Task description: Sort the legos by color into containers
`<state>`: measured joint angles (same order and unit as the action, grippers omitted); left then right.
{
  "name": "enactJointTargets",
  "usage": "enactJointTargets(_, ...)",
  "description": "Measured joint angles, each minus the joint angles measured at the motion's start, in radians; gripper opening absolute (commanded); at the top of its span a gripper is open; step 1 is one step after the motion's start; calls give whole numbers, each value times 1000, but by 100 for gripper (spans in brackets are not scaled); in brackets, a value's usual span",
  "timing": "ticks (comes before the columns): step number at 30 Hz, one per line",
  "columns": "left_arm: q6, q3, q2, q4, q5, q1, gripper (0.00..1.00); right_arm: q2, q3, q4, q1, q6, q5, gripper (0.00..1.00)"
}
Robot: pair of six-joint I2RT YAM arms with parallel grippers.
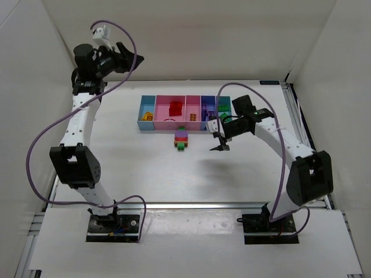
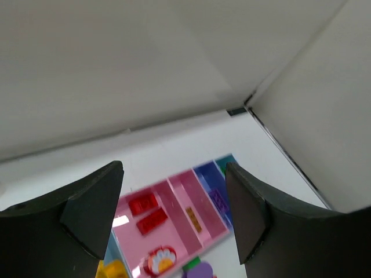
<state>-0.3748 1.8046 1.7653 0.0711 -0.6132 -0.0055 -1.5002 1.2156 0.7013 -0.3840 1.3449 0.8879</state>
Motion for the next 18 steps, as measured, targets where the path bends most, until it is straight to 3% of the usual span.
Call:
enactJointTargets(4, -19, -154, -73, 19, -114, 50, 82, -115, 35, 45, -19, 326, 10, 85)
enactJointTargets(8, -46, -265, -74, 43, -209, 85, 77, -288, 206, 195, -14, 508, 34, 78)
enactJointTargets(11, -61, -319, -74, 51, -244, 101, 74, -376, 350, 265, -22, 565, 59, 71)
enactJointTargets(14, -67, -381, -95, 48, -248, 108, 73, -373, 380, 292, -56, 588, 80, 65)
enactJointTargets(18, -42, -415, -119, 100, -232, 93, 70, -332, 336, 252, -163, 425, 64, 51)
